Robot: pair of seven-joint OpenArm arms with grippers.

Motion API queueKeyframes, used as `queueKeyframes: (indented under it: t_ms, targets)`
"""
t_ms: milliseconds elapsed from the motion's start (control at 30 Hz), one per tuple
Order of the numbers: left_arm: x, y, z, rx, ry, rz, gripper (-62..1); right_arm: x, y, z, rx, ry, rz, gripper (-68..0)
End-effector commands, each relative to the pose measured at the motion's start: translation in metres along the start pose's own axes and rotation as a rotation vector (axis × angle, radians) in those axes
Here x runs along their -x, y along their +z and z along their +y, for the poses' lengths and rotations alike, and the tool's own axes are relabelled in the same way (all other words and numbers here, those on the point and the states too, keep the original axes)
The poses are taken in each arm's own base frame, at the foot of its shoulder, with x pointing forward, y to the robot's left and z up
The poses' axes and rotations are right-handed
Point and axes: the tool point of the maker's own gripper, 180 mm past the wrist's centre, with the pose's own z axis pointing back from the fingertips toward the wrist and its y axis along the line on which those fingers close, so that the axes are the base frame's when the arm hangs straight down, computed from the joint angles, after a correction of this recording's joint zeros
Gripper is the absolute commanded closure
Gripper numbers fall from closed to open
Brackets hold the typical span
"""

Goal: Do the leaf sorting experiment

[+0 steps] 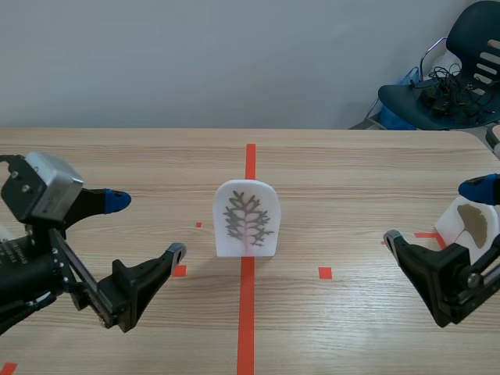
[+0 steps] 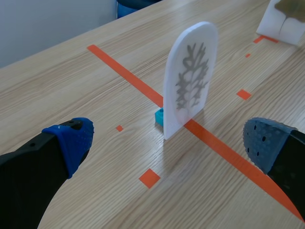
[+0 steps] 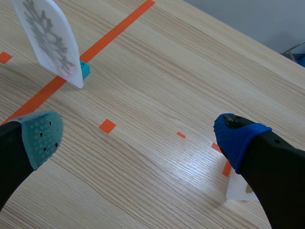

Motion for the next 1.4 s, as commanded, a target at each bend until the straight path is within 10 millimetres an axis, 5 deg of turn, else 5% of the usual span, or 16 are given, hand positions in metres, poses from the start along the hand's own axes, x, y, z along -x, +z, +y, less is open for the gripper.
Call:
queueKeyframes:
  t_ms: [0,867,1233,1367]
  targets:
    - [-0.012,-0.010,0.002,-0.005,0.008,-0.050,-62.3,-0.011,-0.001,-0.002,-0.001,0.011,-0.034,-67.9]
    - [0.005,-0.116,-0.039,0.100,0.011,-0.147,-62.3,-0.011,-0.001,-0.002,-0.001,0.012,-0.030,-67.9]
    - [0.012,-0.123,-0.050,0.134,0.011,-0.134,-62.3,-0.007,-0.001,-0.002,0.000,0.012,-0.011,-67.9]
    - [0.012,-0.123,-0.050,0.134,0.012,-0.134,-43.5,-0.007,-0.001,-0.002,0.000,0.012,-0.011,-67.9]
